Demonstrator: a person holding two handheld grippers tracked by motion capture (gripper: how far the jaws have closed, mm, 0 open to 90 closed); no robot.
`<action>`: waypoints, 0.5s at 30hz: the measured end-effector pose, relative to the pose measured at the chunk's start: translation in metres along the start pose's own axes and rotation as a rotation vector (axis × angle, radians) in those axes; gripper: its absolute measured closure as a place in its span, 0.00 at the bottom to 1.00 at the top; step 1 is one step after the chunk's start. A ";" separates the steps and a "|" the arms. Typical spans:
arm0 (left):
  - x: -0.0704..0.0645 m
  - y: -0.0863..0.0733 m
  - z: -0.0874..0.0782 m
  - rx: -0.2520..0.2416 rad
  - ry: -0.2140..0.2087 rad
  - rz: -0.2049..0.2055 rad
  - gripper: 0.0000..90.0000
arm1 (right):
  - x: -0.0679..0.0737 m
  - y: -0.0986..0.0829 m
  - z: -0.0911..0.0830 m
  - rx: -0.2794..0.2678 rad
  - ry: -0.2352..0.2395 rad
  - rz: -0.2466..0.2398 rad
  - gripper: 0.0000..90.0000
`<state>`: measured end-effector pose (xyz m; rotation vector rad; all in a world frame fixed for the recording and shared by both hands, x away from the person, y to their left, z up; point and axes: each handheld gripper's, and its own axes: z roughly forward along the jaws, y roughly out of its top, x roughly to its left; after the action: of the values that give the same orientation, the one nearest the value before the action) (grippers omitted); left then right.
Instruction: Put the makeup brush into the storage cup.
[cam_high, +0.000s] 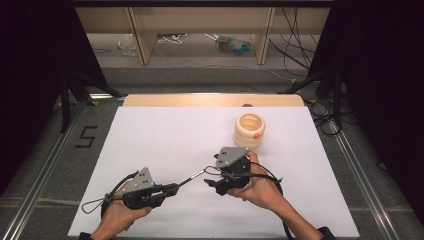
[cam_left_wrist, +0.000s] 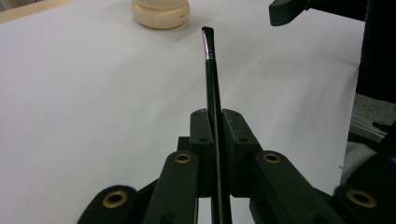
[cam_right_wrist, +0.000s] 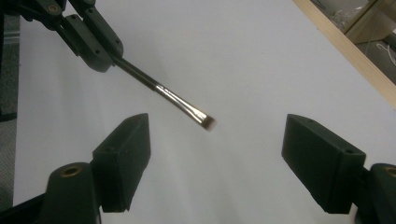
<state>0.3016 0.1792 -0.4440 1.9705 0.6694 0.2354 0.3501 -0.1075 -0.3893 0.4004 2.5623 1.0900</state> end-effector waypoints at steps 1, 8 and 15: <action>0.000 0.000 0.000 -0.003 0.006 -0.004 0.93 | -0.001 -0.002 -0.001 0.001 -0.001 0.010 0.27; 0.000 0.002 -0.002 -0.044 0.015 -0.017 0.93 | -0.003 -0.009 -0.001 -0.022 -0.007 0.044 0.26; -0.001 0.003 -0.003 -0.091 0.029 -0.023 0.93 | -0.007 -0.017 -0.002 -0.077 0.040 0.137 0.23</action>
<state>0.3006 0.1797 -0.4394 1.8743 0.6877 0.2757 0.3537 -0.1231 -0.3987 0.5472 2.5490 1.2524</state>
